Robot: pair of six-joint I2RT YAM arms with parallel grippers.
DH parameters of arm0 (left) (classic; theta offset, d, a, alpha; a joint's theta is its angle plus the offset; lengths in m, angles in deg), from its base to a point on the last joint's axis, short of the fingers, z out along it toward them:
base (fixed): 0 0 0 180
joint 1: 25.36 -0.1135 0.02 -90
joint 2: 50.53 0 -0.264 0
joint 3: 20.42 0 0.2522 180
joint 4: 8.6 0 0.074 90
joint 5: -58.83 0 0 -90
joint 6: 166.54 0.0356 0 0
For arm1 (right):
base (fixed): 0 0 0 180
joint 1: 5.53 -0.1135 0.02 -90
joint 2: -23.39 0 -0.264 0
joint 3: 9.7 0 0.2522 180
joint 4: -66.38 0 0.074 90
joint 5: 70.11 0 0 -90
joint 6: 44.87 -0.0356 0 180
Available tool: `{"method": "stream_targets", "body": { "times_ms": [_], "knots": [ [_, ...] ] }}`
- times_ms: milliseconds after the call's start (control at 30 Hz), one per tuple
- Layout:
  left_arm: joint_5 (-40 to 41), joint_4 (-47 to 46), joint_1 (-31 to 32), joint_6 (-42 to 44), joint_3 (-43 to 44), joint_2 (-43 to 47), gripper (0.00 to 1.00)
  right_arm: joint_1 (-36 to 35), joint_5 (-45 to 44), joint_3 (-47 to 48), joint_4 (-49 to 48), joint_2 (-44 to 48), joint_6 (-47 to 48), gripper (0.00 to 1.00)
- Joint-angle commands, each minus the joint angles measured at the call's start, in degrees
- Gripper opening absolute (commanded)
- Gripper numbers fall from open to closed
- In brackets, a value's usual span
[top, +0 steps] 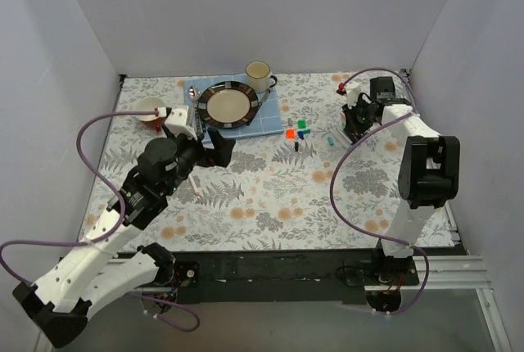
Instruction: Open the pen caps
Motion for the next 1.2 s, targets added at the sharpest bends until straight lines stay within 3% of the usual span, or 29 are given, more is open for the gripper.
{"method": "stream_targets", "body": {
  "times_ms": [0, 133, 467, 533, 633, 833, 1000, 1167],
  "knots": [
    [7.0, 1.4, -0.1, 1.6, -11.1, 6.4, 0.98, -1.1, -2.9, 8.1, 9.3, -5.8, 3.1, 0.08],
    [9.3, 1.0, -0.1, 0.9, -16.4, 8.6, 0.98, -1.3, -4.1, 10.4, 10.9, -8.5, 3.1, 0.1],
    [9.0, 1.6, -0.1, 0.5, -16.4, 8.4, 0.98, -1.3, -4.1, 9.3, 10.1, -9.7, 2.6, 0.14],
    [9.1, 1.6, -0.1, 0.5, -16.5, 8.5, 0.98, -1.3, -4.5, 9.2, 9.9, -10.0, 2.5, 0.19],
    [9.0, 1.6, -0.1, 0.4, -16.6, 8.1, 0.98, -1.3, -6.4, 9.4, 9.4, -10.1, 2.1, 0.34],
    [9.2, 1.6, -0.1, 0.0, -16.7, 8.0, 0.98, -1.3, -7.8, 8.9, 8.3, -6.9, 1.7, 0.43],
    [9.3, 1.6, -0.1, -0.1, -16.7, 7.9, 0.98, -1.8, 1.6, 6.3, 8.2, -2.6, 3.3, 0.42],
    [9.8, 1.7, -0.1, -0.1, -16.7, 7.9, 0.98, -4.4, 7.8, 6.3, 9.8, -4.0, 3.6, 0.31]
  ]
}}
